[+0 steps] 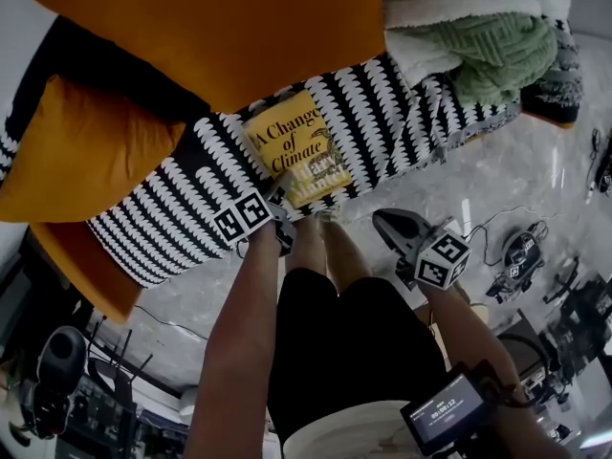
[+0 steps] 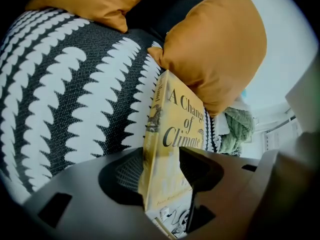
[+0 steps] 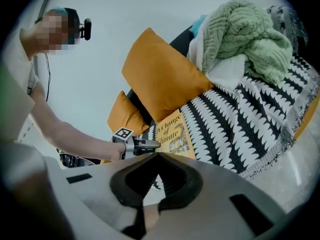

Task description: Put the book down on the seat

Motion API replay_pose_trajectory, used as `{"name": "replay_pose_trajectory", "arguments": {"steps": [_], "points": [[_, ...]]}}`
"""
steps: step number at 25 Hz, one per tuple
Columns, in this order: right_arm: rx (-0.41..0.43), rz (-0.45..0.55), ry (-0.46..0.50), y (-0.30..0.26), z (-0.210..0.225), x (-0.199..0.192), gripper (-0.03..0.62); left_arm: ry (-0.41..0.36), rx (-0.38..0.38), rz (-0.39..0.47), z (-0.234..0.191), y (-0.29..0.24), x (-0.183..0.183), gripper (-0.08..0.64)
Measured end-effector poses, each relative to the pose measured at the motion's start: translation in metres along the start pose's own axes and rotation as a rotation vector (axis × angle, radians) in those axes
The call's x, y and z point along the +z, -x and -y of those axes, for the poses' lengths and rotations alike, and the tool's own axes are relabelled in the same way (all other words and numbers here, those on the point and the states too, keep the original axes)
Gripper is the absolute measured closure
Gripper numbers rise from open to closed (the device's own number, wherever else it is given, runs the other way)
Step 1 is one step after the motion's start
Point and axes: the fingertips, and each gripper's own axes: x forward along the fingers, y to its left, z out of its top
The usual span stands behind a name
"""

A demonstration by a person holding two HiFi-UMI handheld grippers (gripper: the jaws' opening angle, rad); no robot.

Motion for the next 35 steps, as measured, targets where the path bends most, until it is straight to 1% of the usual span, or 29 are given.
{"name": "replay_pose_trajectory", "arguments": {"steps": [4, 7, 9, 12, 15, 21, 25, 28, 31, 33, 35], "points": [[-0.001, 0.009, 0.0, 0.01, -0.003, -0.001, 0.578, -0.001, 0.012, 0.005, 0.003, 0.008, -0.011, 0.327], [0.004, 0.017, 0.011, 0.015, -0.004, -0.004, 0.578, -0.016, 0.013, 0.014, 0.001, 0.017, -0.021, 0.327], [0.004, 0.023, 0.021, 0.015, -0.007, -0.007, 0.578, -0.034, -0.007, 0.023, -0.001, 0.026, -0.026, 0.329], [0.006, 0.035, 0.039, 0.012, -0.018, -0.01, 0.578, -0.065, -0.039, 0.042, -0.004, 0.046, -0.03, 0.352], [0.013, 0.045, 0.052, 0.011, -0.025, -0.011, 0.577, -0.082, -0.048, 0.047, -0.004, 0.06, -0.034, 0.373], [0.012, 0.066, 0.082, 0.029, -0.038, 0.012, 0.578, -0.155, -0.05, 0.022, 0.028, 0.089, -0.037, 0.436], [0.038, 0.097, 0.118, 0.04, -0.045, 0.017, 0.578, -0.212, -0.036, 0.028, 0.042, 0.096, -0.042, 0.502], [0.047, 0.107, 0.137, 0.055, -0.053, 0.018, 0.578, -0.224, -0.036, 0.03, 0.057, 0.106, -0.055, 0.518], [0.06, 0.137, 0.179, 0.057, -0.06, 0.038, 0.578, -0.277, -0.053, 0.058, 0.081, 0.118, -0.046, 0.533], [0.064, 0.138, 0.193, 0.063, -0.071, 0.044, 0.578, -0.293, -0.052, 0.066, 0.092, 0.136, -0.048, 0.54], [0.07, 0.138, 0.196, 0.071, -0.088, 0.041, 0.578, -0.301, -0.048, 0.074, 0.097, 0.16, -0.053, 0.544]]}}
